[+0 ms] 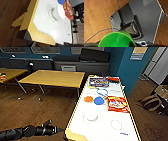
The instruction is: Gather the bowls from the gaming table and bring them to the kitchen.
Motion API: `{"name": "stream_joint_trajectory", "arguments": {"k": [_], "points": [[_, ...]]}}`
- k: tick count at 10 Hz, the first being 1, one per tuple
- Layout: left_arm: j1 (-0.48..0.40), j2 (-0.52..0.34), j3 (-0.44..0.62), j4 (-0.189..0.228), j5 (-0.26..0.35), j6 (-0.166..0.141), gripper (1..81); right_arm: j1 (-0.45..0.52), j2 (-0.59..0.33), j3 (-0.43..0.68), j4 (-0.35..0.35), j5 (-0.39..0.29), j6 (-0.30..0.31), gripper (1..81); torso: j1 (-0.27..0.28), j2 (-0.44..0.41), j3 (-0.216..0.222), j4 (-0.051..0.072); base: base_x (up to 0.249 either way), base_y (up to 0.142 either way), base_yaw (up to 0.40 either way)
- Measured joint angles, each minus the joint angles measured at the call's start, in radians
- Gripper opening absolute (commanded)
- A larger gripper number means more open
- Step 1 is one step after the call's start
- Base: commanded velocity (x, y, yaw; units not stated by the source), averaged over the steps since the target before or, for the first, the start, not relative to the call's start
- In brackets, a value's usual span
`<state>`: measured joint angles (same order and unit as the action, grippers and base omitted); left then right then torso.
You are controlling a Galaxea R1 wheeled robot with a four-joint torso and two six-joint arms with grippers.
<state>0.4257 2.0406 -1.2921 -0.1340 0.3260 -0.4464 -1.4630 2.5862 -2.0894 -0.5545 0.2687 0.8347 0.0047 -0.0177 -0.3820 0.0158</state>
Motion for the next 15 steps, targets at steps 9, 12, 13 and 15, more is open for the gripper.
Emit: {"name": "stream_joint_trajectory", "arguments": {"k": [9,12,13,15], "points": [[-0.072,0.214,-0.212,0.001,0.068,-0.157,81.1,0.029,0.013,0.024,-0.001,-0.036,0.000,1.0,0.000,0.000,0.000,0.000,0.000,0.000,0.000],[-0.100,0.215,-0.274,0.001,-0.015,-0.184,81.1,0.039,0.013,0.024,-0.001,-0.053,0.000,1.0,0.000,0.000,0.000,0.000,0.000,0.000,0.000],[-0.127,0.217,-0.295,0.001,-0.018,-0.187,81.1,0.040,0.012,0.024,-0.001,-0.055,0.000,1.0,0.000,0.000,0.000,0.000,0.000,0.000,0.000],[-0.179,0.229,-0.316,0.001,-0.023,-0.187,81.1,0.043,0.013,0.024,-0.001,-0.058,0.000,1.0,0.000,0.000,0.000,0.000,0.000,0.000,0.000]]}}
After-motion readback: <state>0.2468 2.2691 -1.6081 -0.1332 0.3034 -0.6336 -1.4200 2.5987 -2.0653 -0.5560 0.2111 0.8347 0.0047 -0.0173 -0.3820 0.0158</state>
